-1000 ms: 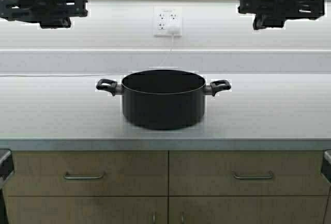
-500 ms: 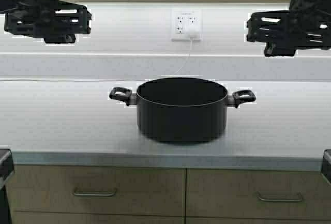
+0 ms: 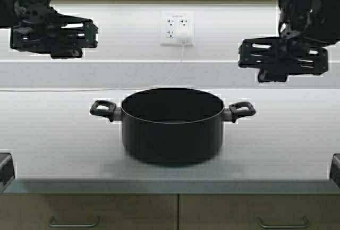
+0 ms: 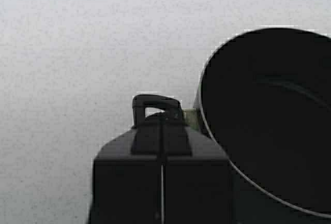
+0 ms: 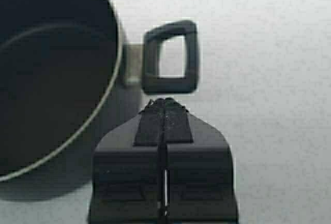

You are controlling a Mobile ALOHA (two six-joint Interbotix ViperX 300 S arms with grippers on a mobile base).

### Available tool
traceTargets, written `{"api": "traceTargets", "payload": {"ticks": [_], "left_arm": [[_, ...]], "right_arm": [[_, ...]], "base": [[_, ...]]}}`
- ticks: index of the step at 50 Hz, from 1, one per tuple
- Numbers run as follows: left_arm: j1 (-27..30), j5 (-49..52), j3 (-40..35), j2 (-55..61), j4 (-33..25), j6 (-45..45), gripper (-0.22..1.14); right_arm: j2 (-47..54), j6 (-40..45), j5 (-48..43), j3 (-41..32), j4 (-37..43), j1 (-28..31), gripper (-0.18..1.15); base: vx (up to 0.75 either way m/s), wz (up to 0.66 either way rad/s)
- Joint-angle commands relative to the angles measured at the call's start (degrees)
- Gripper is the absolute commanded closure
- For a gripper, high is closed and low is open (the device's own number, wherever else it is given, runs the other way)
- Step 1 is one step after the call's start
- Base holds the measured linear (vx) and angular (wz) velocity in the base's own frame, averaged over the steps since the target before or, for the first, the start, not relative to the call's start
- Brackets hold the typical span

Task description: Open the cabinet, put the pot inside, then close it

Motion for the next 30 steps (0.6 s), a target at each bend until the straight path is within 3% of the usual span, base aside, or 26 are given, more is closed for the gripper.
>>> {"api": "traceTargets", "payload": {"ticks": [1, 4, 7, 12, 14, 21, 30], "left_arm": [[0.0, -2.5, 1.0, 0.4, 0.2, -1.8, 0.88], [-0.5, -4.7, 2.3, 0.5, 0.5, -3.8, 0.86], [-1.3, -7.9, 4.1, 0.5, 2.1, -7.0, 0.77], [-1.8, -13.9, 6.9, 1.1, 6.8, -15.1, 0.46], [-1.8, -16.1, 7.6, 1.9, 7.6, -19.2, 0.31], [-1.8, -23.9, 9.3, 7.8, 7.5, -31.7, -0.1], [-1.7, -33.6, 7.5, 22.3, 6.2, -35.9, -0.11]], "right_arm": [[-0.7, 4.0, -2.5, 0.0, 0.0, 0.8, 0.85], [-0.8, 7.6, -2.2, 0.5, -0.4, 0.8, 0.74], [-1.5, 11.3, -1.8, 1.9, -2.3, 1.2, 0.5], [-2.6, 20.0, -2.0, 4.0, -7.3, 1.2, -0.01], [-2.7, 23.9, -2.6, 4.8, -8.6, 1.2, -0.13], [0.1, 36.6, -8.5, 7.1, -10.9, 1.2, -0.04], [11.4, 38.6, -14.9, 6.2, -9.7, 1.2, -0.05]], "base": [[0.13, -0.01], [0.11, 0.01], [0.08, 0.02], [0.07, 0.02], [0.06, 0.02], [0.04, 0.01], [0.01, 0.0]]}}
